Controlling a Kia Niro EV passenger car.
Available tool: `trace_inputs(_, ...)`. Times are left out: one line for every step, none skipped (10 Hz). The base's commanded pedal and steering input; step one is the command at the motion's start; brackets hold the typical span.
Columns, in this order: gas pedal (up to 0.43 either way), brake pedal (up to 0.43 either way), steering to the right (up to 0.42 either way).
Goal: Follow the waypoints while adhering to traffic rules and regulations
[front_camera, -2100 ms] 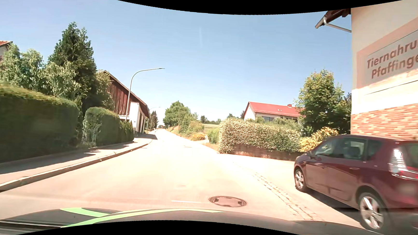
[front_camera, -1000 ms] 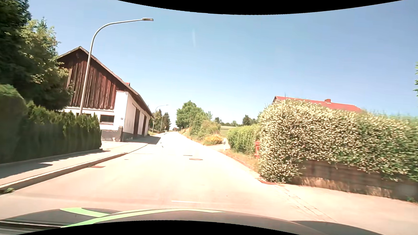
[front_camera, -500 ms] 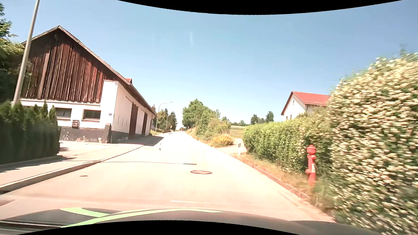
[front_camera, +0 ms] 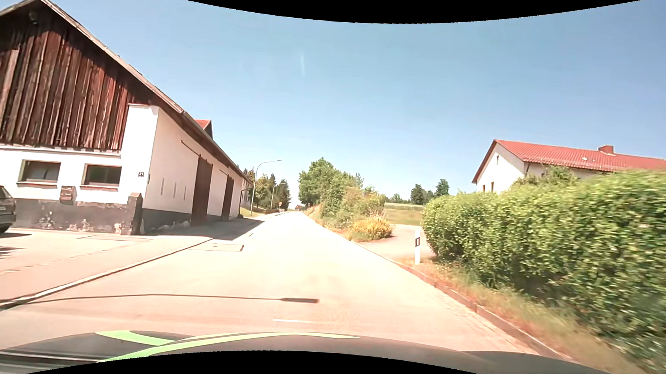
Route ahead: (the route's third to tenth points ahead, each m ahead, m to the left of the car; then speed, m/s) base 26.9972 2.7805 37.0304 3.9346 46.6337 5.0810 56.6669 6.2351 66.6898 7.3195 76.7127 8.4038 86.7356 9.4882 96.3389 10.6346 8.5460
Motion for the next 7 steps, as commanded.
trace_inputs(0.047, 0.000, -0.024)
trace_inputs(0.047, 0.000, -0.024)
trace_inputs(0.047, 0.000, -0.024)
trace_inputs(0.059, 0.000, -0.024)
trace_inputs(0.059, 0.000, -0.024)
trace_inputs(0.067, 0.000, -0.023)
trace_inputs(0.087, 0.000, -0.023)
